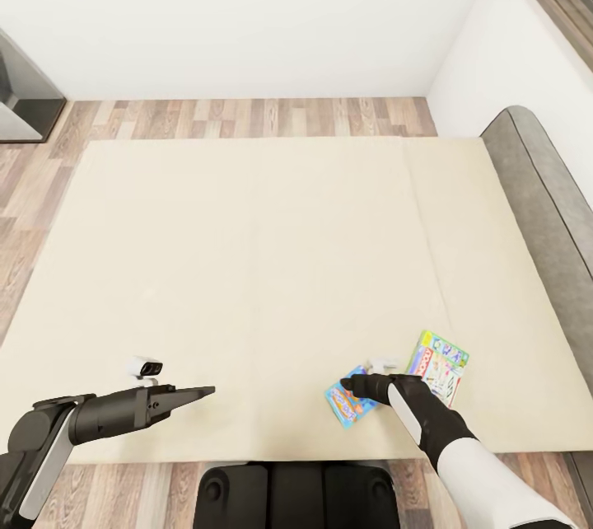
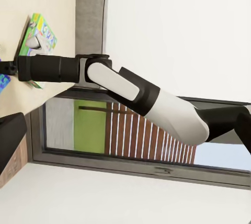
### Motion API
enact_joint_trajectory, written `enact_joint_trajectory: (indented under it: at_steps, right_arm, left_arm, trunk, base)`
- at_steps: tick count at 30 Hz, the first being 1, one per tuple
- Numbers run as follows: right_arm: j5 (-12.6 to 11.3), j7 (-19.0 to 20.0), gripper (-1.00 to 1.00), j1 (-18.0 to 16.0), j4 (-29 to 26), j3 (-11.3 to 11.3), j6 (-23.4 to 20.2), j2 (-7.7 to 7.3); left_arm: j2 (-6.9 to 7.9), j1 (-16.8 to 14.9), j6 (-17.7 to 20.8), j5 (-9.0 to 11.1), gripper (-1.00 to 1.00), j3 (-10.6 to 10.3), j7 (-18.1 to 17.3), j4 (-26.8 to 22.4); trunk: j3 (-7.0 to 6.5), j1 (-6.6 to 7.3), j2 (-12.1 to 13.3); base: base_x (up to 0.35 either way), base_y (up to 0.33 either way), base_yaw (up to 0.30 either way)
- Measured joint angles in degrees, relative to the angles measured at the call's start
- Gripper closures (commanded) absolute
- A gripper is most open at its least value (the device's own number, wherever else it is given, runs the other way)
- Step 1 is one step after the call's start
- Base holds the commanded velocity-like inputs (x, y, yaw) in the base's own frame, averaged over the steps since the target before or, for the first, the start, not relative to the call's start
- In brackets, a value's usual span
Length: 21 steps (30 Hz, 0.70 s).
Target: Put all the toys in the child's room - the three board games (two on the bed and one on the table), the two jigsaw puzzles on the table, and the tennis ball on the table - inside the toy box on the table in the child's room.
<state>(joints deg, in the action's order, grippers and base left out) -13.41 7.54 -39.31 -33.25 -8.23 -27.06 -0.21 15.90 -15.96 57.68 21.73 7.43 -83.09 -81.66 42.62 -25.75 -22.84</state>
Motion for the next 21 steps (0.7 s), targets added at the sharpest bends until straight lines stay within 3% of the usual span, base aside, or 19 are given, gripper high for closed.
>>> enact_joint_trajectory:
  at_steps: [21]
  right_arm:
    - [0.1, 0.1, -1.00, 0.0, 0.0, 0.2, 0.0, -0.91]
  left_arm:
    - [0.03, 0.0, 0.0, 0.0, -1.00, 0.0, 0.0, 0.0]
  trunk:
    - [0.00, 0.00, 0.0]
  base:
    - [-0.006, 0.029, 0.000]
